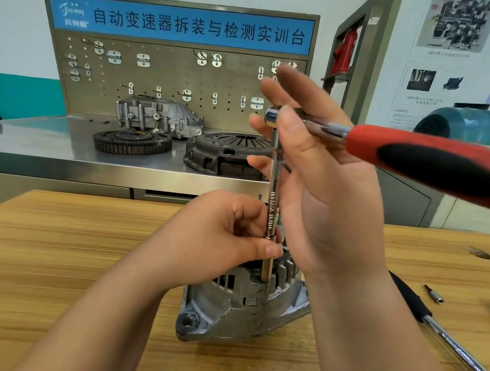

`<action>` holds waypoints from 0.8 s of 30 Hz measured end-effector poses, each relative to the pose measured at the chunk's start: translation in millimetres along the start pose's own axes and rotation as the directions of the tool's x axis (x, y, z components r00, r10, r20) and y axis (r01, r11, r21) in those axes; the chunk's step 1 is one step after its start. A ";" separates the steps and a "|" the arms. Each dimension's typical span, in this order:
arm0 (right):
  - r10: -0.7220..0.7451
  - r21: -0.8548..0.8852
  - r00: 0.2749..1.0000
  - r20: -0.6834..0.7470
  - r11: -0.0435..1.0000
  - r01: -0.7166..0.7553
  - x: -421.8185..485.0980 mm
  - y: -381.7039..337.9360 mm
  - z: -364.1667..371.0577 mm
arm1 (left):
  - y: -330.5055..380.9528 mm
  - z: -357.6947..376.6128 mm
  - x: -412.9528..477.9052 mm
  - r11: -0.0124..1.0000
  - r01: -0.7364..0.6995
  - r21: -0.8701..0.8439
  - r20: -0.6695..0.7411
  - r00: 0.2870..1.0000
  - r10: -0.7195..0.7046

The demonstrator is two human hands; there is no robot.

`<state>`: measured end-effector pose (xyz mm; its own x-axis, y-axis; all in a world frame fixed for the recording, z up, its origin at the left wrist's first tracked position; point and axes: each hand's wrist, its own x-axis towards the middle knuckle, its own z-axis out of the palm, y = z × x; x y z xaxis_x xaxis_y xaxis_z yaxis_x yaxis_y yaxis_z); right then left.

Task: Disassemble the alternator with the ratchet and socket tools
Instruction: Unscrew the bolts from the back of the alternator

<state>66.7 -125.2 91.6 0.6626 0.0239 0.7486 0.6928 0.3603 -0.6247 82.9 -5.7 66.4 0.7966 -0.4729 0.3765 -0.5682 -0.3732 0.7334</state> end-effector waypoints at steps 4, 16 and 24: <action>0.127 0.161 0.992 0.020 0.979 -0.129 0.9 1.2 -1.9 | -0.7 0.8 -0.3 0.998 -0.011 -0.062 0.031 0.999 0.013; 0.053 0.117 0.997 -0.051 0.992 -0.047 1.3 0.5 -1.2 | 1.3 5.2 0.1 1.000 0.008 -0.021 -0.035 0.999 -0.009; 0.258 0.246 0.965 -0.038 0.939 -0.241 2.9 2.6 -4.1 | 0.6 1.0 -2.1 0.998 0.004 -0.064 0.070 0.998 0.000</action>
<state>71.6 -128.0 91.3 0.8290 0.0806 0.5534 0.4207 0.5621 -0.7121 80.7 -5.7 65.5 0.7802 -0.5275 0.3361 -0.5502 -0.3234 0.7699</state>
